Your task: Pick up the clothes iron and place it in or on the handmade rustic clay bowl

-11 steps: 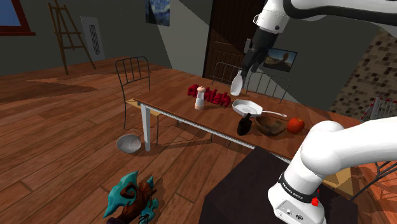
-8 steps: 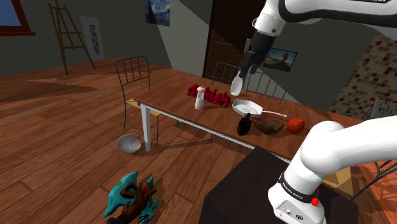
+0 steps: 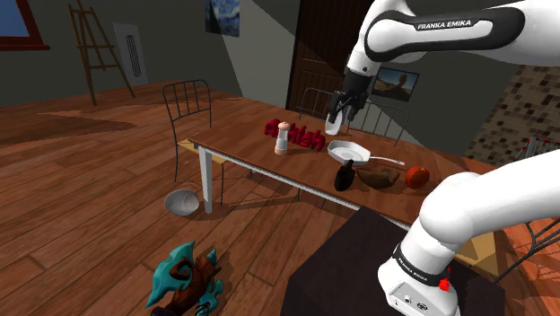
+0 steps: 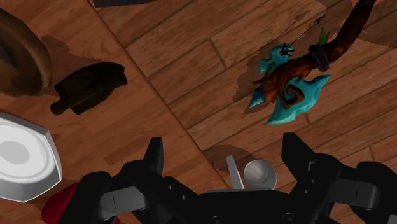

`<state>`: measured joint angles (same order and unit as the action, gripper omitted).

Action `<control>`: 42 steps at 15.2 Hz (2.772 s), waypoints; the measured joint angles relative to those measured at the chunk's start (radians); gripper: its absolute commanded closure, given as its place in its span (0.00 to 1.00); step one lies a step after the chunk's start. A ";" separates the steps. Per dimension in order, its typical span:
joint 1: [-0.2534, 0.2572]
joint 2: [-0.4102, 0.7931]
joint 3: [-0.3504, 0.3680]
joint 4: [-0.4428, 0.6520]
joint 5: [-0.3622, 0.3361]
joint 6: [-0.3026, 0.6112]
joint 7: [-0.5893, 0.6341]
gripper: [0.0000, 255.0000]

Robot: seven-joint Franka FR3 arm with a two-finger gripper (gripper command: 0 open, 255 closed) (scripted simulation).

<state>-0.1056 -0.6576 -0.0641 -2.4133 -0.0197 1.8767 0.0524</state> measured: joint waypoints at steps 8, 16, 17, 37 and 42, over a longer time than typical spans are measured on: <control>-0.087 0.191 -0.078 -0.027 0.008 0.171 0.084 0.00; -0.157 0.419 -0.167 -0.029 0.054 0.348 0.140 0.00; -0.164 0.444 -0.176 -0.031 0.064 0.367 0.148 0.00; -0.222 0.769 -0.242 -0.035 0.258 0.618 0.113 0.00; -0.222 0.769 -0.243 -0.035 0.258 0.619 0.113 1.00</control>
<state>-0.3277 0.1112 -0.3067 -2.4483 0.2385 2.4955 0.1655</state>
